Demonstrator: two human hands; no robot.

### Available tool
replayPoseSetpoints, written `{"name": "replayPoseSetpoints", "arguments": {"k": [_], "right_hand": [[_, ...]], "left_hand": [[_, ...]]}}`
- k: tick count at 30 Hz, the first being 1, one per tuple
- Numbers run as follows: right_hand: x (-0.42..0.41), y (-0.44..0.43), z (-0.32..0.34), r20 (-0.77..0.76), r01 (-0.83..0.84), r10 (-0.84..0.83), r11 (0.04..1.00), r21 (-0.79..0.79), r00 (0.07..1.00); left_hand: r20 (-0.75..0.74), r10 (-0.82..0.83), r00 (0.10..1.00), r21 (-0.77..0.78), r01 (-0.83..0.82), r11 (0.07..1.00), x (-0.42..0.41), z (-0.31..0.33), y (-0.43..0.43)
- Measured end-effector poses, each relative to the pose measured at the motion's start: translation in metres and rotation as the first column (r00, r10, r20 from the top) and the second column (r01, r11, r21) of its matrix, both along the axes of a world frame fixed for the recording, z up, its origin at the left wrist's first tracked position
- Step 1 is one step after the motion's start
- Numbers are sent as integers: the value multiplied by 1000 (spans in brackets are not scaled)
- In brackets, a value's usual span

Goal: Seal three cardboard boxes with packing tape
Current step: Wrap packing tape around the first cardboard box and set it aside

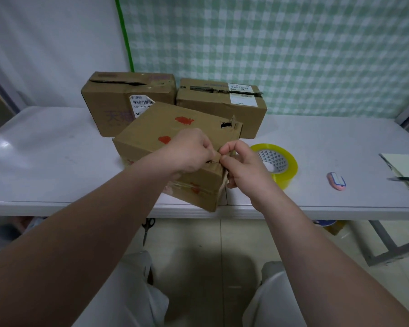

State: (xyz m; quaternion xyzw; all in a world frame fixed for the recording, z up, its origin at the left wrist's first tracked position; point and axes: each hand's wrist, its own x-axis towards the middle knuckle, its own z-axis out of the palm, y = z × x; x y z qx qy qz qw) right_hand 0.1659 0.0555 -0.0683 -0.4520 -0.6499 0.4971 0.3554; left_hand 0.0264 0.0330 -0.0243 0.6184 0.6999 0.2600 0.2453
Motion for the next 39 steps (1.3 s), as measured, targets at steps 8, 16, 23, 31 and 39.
{"name": "replayPoseSetpoints", "arguments": {"k": [8, 16, 23, 31, 39], "right_hand": [[-1, -5, 4, -86, 26, -31, 998, -58, 996], [-7, -4, -2, -77, 101, -102, 995, -18, 992], [-16, -6, -5, 10, 168, -169, 984, 53, 986], [-13, -11, -5, -76, 128, -132, 990, -52, 988], [-13, -19, -3, -121, 106, -116, 991, -83, 986]], "left_hand": [[-57, 11, 998, 46, -8, 999, -7, 3, -3], [3, -98, 995, 87, 98, 991, -29, 7, -11], [-70, -113, 991, 88, 119, 989, -25, 7, -11], [-564, -1, 825, 34, 25, 999, 4, 11, -5], [-808, -184, 560, -201, 33, 979, 26, 30, 10]]}}
